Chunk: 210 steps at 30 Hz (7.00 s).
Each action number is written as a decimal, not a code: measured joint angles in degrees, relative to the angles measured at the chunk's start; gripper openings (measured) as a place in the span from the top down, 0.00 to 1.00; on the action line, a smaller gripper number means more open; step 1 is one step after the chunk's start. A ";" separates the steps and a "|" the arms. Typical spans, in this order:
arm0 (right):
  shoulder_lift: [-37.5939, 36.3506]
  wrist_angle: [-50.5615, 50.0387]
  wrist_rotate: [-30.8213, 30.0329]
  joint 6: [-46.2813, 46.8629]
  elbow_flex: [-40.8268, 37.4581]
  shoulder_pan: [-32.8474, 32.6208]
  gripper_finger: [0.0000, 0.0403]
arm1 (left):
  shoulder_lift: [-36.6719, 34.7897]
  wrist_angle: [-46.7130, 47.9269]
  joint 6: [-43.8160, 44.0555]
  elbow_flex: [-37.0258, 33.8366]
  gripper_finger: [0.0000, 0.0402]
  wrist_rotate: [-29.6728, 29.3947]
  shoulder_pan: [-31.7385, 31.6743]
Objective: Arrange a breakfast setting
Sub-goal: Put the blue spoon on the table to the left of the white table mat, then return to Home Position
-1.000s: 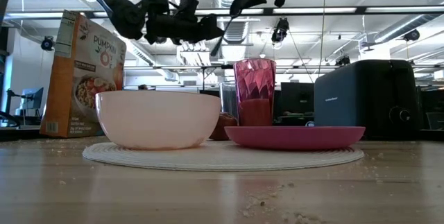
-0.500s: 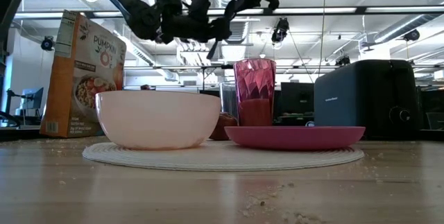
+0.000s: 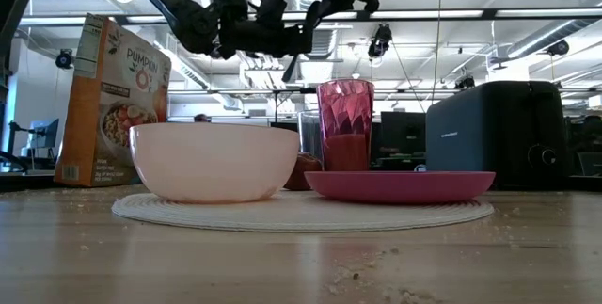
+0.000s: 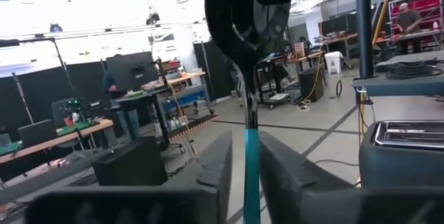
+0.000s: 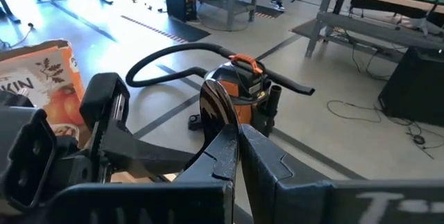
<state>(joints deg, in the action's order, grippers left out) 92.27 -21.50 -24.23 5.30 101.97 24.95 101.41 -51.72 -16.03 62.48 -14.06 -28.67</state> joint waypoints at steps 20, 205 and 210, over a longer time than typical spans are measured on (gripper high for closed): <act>0.74 -1.27 -2.33 -1.93 0.00 -0.41 0.98 | -0.17 2.77 -0.39 0.46 1.00 2.46 0.00; -68.19 45.27 6.69 5.08 -96.54 -27.45 0.79 | -11.47 88.55 134.57 -21.58 0.85 -17.39 55.67; -68.19 45.29 6.67 5.05 -96.54 -27.45 0.78 | -12.05 89.26 133.02 -20.79 0.79 -16.51 55.67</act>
<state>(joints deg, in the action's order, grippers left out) 24.08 23.79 -17.55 10.35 5.43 -2.50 89.35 37.53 116.99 41.69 -30.56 27.00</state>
